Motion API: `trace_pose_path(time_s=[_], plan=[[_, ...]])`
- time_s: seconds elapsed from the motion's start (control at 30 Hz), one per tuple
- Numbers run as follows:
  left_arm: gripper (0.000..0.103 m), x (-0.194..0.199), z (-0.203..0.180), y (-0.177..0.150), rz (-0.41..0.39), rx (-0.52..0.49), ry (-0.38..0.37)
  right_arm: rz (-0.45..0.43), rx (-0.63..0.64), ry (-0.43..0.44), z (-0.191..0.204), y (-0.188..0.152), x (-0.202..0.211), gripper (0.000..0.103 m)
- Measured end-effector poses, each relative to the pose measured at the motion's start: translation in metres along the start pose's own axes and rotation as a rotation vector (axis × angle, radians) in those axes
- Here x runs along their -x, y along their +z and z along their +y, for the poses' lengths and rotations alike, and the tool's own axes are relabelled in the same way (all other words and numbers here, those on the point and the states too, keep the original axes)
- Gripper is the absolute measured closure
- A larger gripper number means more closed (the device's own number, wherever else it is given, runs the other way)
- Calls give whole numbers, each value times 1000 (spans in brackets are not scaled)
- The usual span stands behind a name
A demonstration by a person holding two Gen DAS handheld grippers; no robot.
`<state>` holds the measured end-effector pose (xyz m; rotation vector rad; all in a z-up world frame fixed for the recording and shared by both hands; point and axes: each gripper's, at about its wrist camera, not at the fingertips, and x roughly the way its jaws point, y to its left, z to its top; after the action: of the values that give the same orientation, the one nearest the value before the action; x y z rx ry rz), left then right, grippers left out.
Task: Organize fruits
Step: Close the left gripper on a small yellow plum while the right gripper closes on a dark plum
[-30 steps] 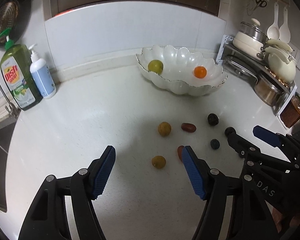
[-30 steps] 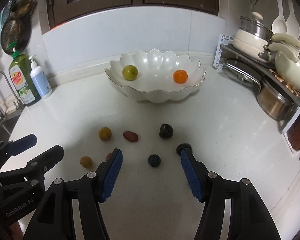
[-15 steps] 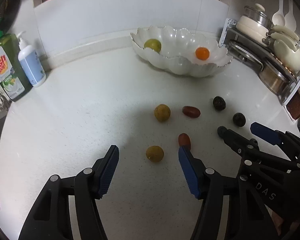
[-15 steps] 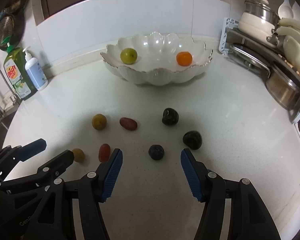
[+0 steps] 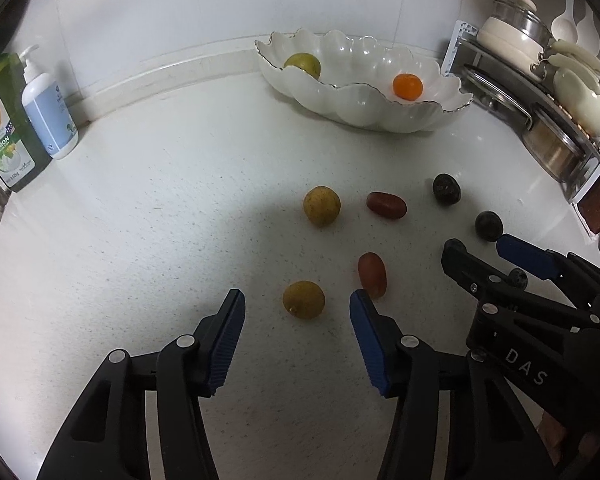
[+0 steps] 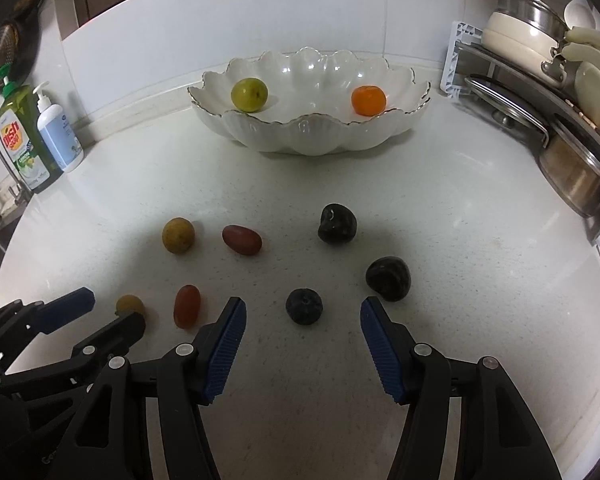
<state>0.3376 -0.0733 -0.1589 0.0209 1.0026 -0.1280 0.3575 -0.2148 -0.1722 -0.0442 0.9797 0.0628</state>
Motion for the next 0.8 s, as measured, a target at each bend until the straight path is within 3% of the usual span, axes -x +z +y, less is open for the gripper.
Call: trace_pose_path(time_s=[0.43, 0.73, 0.8], plan=[[57, -13, -1, 2, 23, 13, 7, 19, 8, 7, -1, 2, -15, 54], [67, -17, 1, 3, 28, 19, 7, 25, 41, -1, 4, 1, -20, 68], [69, -18, 1, 3, 27, 16, 12, 23, 51, -2, 5, 1, -21, 76]])
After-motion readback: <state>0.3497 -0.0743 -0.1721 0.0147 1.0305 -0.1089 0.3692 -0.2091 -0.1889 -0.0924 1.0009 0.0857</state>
